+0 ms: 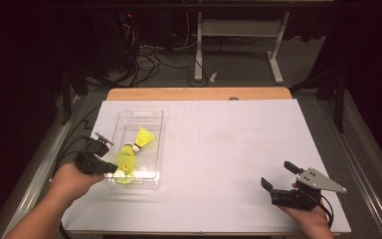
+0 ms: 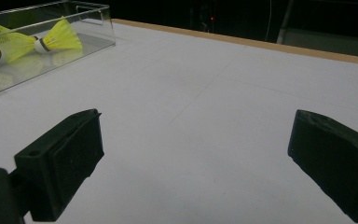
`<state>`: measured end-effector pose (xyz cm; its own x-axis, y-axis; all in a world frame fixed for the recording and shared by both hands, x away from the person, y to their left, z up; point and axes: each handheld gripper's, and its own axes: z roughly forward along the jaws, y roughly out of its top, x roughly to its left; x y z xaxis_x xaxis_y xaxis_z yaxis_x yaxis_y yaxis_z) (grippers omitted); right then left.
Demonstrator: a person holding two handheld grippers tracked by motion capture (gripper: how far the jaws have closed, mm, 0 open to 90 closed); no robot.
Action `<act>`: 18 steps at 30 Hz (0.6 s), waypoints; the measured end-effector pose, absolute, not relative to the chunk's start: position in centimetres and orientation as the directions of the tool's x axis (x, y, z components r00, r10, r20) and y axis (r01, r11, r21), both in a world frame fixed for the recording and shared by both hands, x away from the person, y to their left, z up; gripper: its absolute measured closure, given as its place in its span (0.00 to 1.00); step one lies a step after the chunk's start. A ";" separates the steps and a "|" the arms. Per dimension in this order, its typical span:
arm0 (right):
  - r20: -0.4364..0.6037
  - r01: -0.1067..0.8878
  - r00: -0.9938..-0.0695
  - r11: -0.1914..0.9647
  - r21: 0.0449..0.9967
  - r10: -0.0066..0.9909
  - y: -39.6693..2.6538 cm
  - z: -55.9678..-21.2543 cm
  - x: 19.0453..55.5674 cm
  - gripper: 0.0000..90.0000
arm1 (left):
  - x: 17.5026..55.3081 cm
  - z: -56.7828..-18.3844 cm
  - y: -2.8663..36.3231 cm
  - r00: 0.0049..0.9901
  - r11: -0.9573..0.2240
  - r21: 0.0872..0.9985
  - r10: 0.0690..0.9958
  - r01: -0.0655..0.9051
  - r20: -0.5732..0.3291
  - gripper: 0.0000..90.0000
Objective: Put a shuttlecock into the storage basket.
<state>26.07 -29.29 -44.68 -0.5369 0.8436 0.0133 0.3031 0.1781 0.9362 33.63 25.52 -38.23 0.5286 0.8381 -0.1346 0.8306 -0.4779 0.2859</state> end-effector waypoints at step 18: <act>0.015 0.306 -0.537 0.178 0.935 0.843 -29.3 -44.7 26.1 0.05 | 34.2 -38.1 25.5 0.521 -0.461 0.342 0.847 0.819 -0.107 1.00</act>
<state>26.08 -29.32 -44.73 -0.5374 0.8432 0.0153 0.3058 0.1779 0.9353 34.19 25.50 -38.09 0.5211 0.8468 -0.1068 0.8188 -0.4607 0.3424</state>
